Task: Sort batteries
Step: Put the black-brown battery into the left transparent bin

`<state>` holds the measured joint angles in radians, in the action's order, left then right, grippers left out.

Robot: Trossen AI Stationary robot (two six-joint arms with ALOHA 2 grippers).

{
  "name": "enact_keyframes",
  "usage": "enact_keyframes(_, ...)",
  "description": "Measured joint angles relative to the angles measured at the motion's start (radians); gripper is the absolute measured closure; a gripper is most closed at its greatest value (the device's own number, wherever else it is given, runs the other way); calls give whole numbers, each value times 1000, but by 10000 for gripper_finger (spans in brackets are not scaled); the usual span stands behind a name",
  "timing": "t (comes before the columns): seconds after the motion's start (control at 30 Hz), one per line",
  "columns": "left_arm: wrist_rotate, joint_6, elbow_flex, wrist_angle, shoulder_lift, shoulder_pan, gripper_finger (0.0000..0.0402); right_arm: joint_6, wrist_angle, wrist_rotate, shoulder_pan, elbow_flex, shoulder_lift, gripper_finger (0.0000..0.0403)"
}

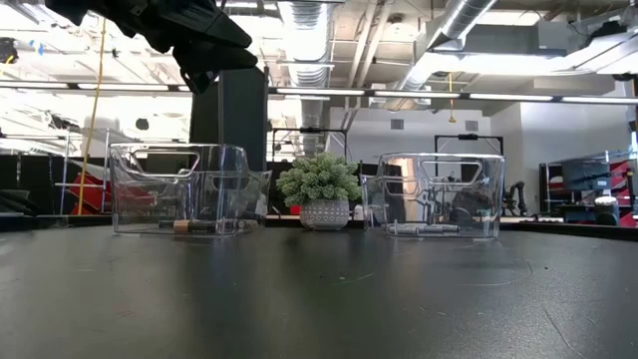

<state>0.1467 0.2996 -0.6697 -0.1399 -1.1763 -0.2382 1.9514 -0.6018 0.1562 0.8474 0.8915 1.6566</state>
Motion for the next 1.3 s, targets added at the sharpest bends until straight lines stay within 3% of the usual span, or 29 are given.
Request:
enact_keyframes(0.2, 0, 0, 0, 0, 0, 0, 285, 0, -4, 0, -1, 1, -1, 382)
enact_keyframes(0.53, 0, 1, 0, 0, 0, 0, 285, -45, -3, 3, -63, 1, -1, 380)
enact_keyframes(0.87, 0, 0, 0, 0, 0, 0, 285, -216, 25, -1, -226, 1, -1, 380)
enact_keyframes(1.3, -8, 0, 0, 0, 0, 0, 285, -433, 233, -55, -490, -1, 1, 380)
